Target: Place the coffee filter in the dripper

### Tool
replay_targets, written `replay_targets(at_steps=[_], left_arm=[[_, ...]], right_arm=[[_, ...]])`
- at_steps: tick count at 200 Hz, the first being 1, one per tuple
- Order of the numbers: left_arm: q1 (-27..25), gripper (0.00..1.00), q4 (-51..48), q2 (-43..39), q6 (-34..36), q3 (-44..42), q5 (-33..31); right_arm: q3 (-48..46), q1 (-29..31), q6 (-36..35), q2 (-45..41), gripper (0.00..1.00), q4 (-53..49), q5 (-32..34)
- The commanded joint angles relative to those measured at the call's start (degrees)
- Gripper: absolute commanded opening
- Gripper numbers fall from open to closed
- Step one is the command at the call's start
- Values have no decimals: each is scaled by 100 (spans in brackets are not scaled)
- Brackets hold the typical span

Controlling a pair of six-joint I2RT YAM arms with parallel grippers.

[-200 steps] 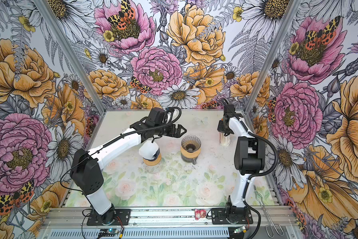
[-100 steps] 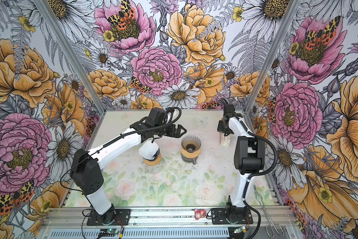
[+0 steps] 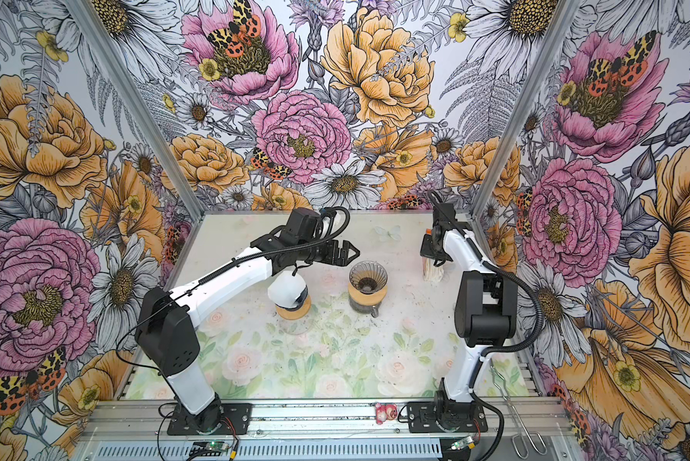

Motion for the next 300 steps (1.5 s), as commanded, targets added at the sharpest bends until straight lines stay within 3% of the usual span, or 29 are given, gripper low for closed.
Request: replay_targets(at_steps=[1, 26, 58, 112, 175, 300], left_arm=[[-74, 99, -41, 31, 23, 153, 94], [-73, 99, -40, 36, 28, 145, 100], [-91, 99, -39, 65, 38, 166, 131], [-98, 99, -41, 39, 38, 138, 120], [-100, 99, -45, 57, 61, 153, 141], [-85, 99, -41, 91, 68, 194, 174]], right_arm=[[-204, 37, 108, -388, 0, -8, -37], [-443, 59, 168, -603, 0, -5, -74], [-588, 59, 177, -632, 12, -5, -66], [-622, 42, 171, -984, 23, -5, -48], [-868, -222, 160, -1322, 24, -1, -168], [-972, -355, -88, -710, 24, 212, -631]])
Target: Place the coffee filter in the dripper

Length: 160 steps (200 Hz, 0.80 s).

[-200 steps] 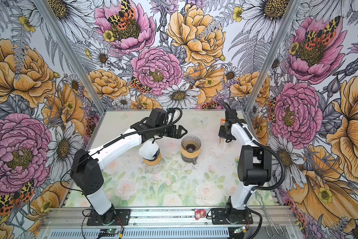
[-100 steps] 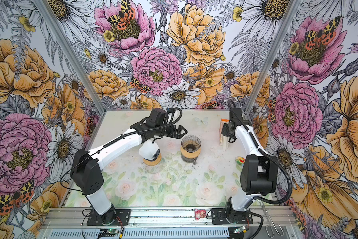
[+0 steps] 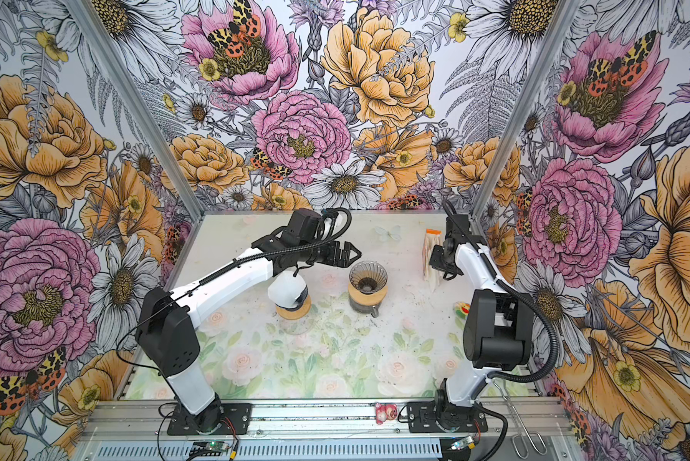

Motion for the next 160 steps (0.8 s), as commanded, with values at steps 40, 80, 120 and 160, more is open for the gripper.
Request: replay_targets(at_steps=[40, 80, 120, 160], left_arm=[[-24, 99, -46, 118, 59, 226, 158], [-29, 99, -67, 187, 65, 303, 197], [-37, 99, -90, 193, 72, 336, 195], [-37, 99, -102, 197, 72, 339, 173]], right_arm=[[47, 29, -122, 311, 24, 156, -307], [163, 37, -124, 471, 23, 177, -266], [258, 50, -80, 537, 13, 230, -85], [230, 106, -70, 422, 0, 275, 23]])
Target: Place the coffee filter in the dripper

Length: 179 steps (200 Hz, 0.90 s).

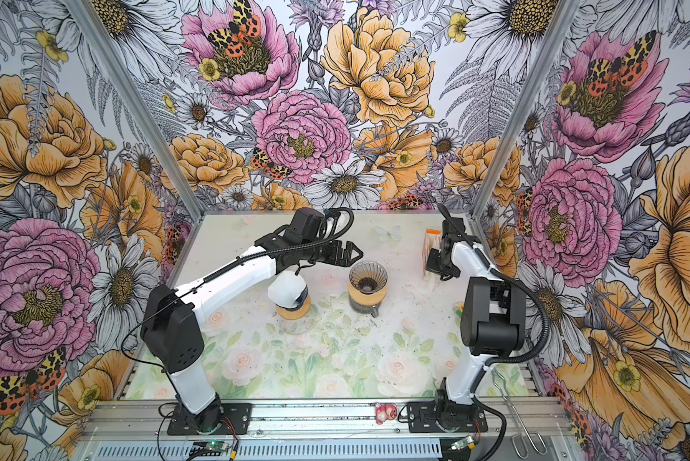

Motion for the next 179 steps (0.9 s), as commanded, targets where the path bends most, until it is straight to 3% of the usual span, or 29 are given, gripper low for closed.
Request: replay_targets(at_steps=[1, 150, 179], left_arm=[[-35, 99, -27, 31, 75, 178, 75], [-61, 99, -22, 14, 91, 117, 79], [-61, 99, -24, 14, 90, 127, 79]], right_arm=[[152, 72, -13, -84, 0, 146, 170], [-233, 46, 57, -742, 0, 64, 296], [-215, 42, 59, -733, 14, 81, 353]])
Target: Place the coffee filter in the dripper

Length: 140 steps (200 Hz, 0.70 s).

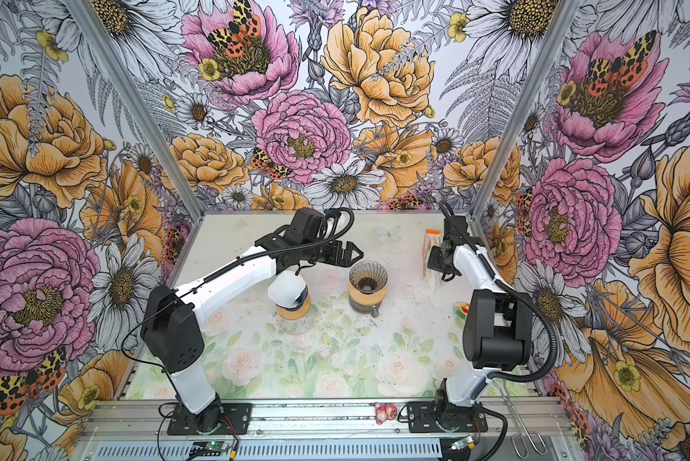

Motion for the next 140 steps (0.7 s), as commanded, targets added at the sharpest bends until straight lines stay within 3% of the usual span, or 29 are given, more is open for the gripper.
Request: replay_targets(at_steps=[1, 59, 140], left_arm=[[-50, 99, -10, 14, 93, 128, 83], [-44, 99, -17, 40, 91, 145, 86], [-47, 99, -35, 75, 82, 169, 84]], right_arm=[[-5, -11, 18, -147, 14, 50, 113], [35, -30, -86, 64, 24, 69, -164], [440, -42, 3, 557, 19, 78, 202]])
